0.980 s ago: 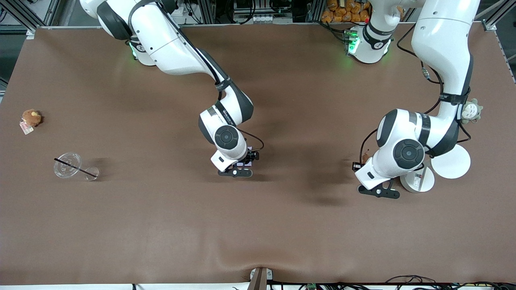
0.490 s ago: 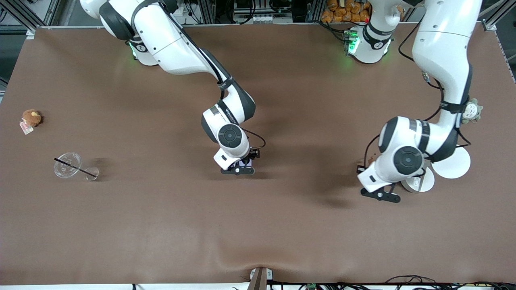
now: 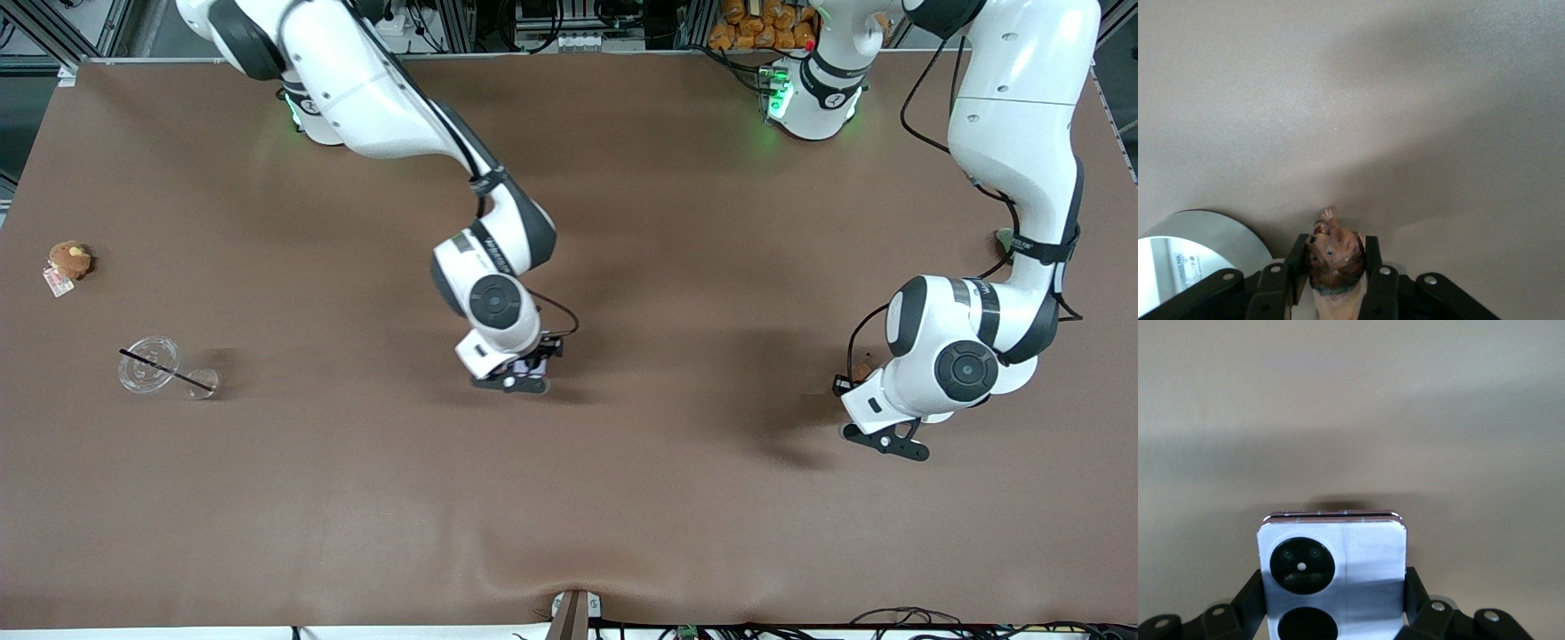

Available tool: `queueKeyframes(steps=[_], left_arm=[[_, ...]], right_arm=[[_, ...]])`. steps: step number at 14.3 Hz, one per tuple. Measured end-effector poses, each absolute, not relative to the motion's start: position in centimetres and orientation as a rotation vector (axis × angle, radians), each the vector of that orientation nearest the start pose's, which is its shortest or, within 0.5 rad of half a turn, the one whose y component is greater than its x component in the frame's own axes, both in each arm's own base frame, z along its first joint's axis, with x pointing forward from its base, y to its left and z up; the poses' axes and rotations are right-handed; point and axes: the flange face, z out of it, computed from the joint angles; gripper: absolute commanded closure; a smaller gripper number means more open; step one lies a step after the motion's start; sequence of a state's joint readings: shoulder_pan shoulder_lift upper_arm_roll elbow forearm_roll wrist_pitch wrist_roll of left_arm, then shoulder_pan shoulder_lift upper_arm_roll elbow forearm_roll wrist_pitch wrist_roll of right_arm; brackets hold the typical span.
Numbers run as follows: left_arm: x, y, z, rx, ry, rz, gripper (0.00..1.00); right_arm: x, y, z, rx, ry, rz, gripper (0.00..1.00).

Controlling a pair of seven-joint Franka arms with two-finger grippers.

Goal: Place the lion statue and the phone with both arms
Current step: 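Set the lion by the lamp with the left gripper while the right lifts the phone, then set the phone beside the clear cup with the right gripper while the left withdraws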

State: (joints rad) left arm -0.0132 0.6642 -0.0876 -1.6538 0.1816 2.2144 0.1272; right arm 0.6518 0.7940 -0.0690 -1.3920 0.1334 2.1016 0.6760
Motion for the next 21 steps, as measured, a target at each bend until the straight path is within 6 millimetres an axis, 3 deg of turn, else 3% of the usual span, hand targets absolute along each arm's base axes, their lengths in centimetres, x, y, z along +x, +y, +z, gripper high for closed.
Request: queueKeyframes(steps=[1,2,3,4,6,9,11,13,15,18,21], left_arm=[[67.2,-5.6,21.5,-3.014,0.499,0.151,0.94],[67.2,-5.5,21.5,-3.014,0.499,0.151,0.57],[67.2,-5.5,21.5,-3.014,0.499,0.151,0.12],[67.2,-5.5,21.5,-3.014,0.498,0.151,0.0],[67.2,-5.3,21.4,-3.016,0.495,0.15,0.0],[67.6,-5.3,22.4,-3.016,0.49,0.121,0.0],[67.8,-5.4,25.3,-3.017,0.462,0.107,0.0],[67.6,-6.1,29.5,-3.024,0.399,0.085,0.0],[67.0,-7.2,33.6,-3.03,0.322,0.074,0.0],[65.3,-8.4,39.6,-3.046,0.164,0.095,0.0],[64.3,-8.2,45.8,-3.042,0.082,0.081,0.0]], right_arm=[[61.1,38.6,25.5,-3.123,0.292,0.16,0.7],[62.8,35.3,28.3,-3.112,0.355,0.157,0.7],[64.4,31.8,30.4,-3.101,0.391,0.159,0.7],[65.7,28.1,31.8,-3.096,0.397,0.171,0.7],[67.6,21.0,32.4,-3.094,0.39,0.226,0.7],[68.5,12.2,29.6,-3.089,0.334,0.295,0.7],[68.6,6.9,27.6,-3.082,0.27,0.294,0.7],[68.2,2.3,25.6,-3.081,0.228,0.28,0.7],[67.2,-0.5,22.8,-3.088,0.208,0.257,0.7],[65.1,-1.4,18.5,-3.103,0.192,0.203,0.68],[64.1,-2.0,17.1,-3.106,0.173,0.21,0.67]])
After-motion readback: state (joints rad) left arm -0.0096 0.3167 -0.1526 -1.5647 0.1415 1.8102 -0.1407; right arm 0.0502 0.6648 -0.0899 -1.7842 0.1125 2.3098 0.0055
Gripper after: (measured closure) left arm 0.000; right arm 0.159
